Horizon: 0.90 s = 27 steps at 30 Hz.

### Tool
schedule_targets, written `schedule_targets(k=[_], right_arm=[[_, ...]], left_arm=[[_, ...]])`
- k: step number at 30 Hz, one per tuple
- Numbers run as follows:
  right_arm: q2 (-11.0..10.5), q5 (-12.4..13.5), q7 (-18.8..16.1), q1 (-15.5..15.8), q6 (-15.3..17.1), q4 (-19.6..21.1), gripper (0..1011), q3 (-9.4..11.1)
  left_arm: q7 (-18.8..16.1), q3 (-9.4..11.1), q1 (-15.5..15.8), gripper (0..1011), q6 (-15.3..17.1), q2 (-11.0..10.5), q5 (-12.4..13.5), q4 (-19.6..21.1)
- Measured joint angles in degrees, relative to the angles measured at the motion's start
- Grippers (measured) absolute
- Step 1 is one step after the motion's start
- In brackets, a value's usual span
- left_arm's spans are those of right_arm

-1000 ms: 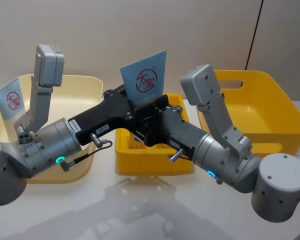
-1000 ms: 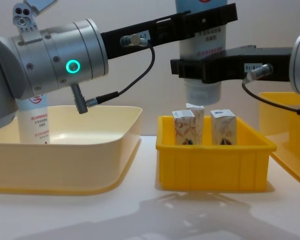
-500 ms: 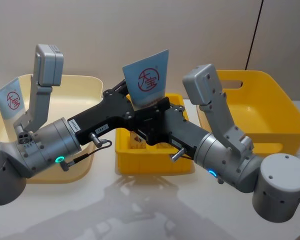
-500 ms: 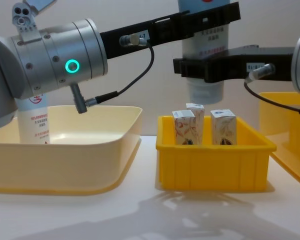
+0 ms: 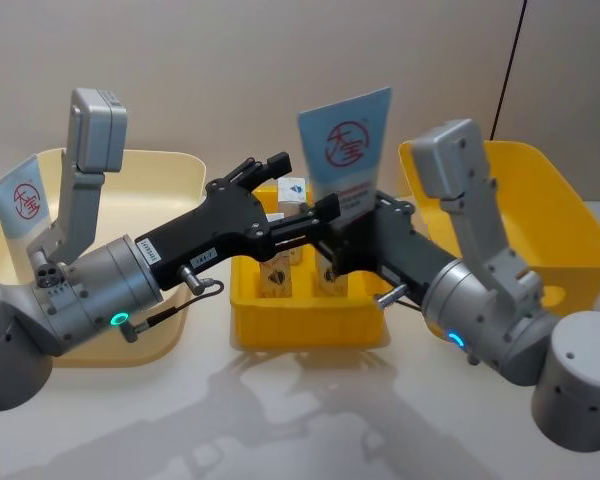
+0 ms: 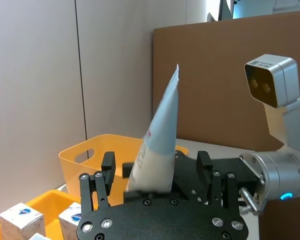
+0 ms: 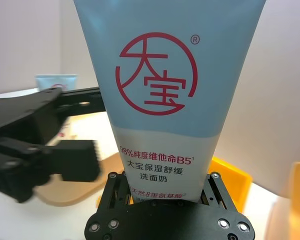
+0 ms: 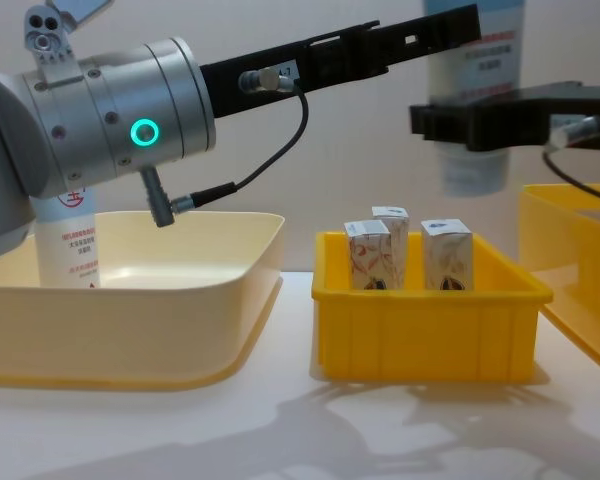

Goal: Bimanual collaborative sorting of washing and personal care products

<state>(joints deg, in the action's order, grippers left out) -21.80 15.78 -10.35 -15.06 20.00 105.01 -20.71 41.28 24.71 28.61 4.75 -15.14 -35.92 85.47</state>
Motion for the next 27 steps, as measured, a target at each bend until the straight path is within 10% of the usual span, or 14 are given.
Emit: schedule_targets(k=[27], right_arm=[[3.0, -6.2, 14.6, 3.6, 0.5, 1.8, 534, 8.0]], left_arm=[[0.0, 0.0, 0.0, 1003, 0.0, 0.0, 0.0, 0.0]])
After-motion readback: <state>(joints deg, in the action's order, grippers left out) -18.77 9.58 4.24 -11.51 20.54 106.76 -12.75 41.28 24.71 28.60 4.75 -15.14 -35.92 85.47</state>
